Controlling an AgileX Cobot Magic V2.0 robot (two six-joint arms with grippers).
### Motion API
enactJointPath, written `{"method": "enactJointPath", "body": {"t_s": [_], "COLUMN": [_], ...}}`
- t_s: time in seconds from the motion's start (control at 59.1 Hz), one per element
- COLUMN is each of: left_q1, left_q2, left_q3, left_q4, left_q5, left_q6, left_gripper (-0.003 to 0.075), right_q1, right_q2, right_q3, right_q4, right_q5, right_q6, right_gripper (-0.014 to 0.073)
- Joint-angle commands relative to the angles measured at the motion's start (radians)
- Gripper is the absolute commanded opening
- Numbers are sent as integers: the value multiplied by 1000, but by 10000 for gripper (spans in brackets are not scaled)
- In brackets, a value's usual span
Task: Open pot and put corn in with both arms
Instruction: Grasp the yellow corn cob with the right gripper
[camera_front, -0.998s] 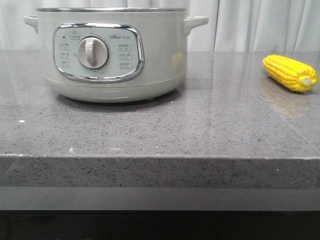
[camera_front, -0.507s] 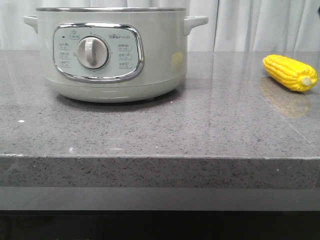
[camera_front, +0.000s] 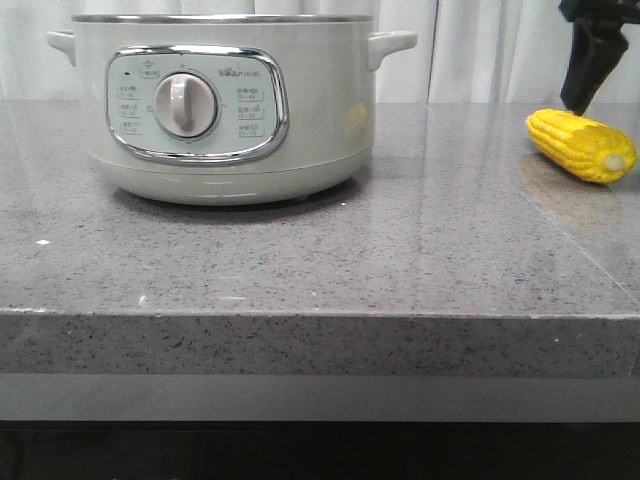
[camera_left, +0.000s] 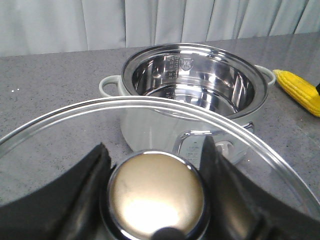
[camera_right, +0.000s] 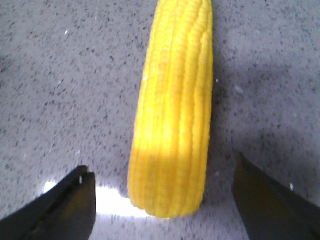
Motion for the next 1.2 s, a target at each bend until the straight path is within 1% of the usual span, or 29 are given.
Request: {"method": "enactJointPath", "body": {"t_s": [0.0,0.22,0.473,0.524,0.575,0.693,0.744,0.778,0.998,1.184], "left_q1": [2,2,2,2,2,2,2,2,2,2], "left_q2": [-2,-2,-2,-2,-2,-2,-2,-2,-2,-2], "left_q3": [-37,-37,-37,-37,-37,-37,-37,-37,-37,-37], "left_q4": [-11,-11,-11,-11,-11,-11,-11,-11,-11,-11], "left_q5": [-144,-144,-144,-144,-144,-144,-144,-144,-144,-144], "left_q6": [-7,-7,-7,-7,-7,-7,-7,-7,-7,-7], "left_gripper": [239,239,239,239,239,239,239,239,239,239], "right_q1": [-3,-2,-2,-2,-2,-2,-2,-2,-2,-2], "right_q2": [5,85,119,120,120,120,120,119,72,-16], "right_q3": [-69,-126,-129,-129,-129,-129,-129,-129,-129,-128], "right_q4": [-6,-5,-5,-5,-5,-6,-6,-6,-6,-6], "right_q5": [-32,-20,-13,-8,4,18,19,20,28,87], "right_q6": [-6,-6,-6,-6,-6,-6,-6,-6,-6,-6], "right_gripper": [581,581,578,561,526,371,317,296,293,293]}}
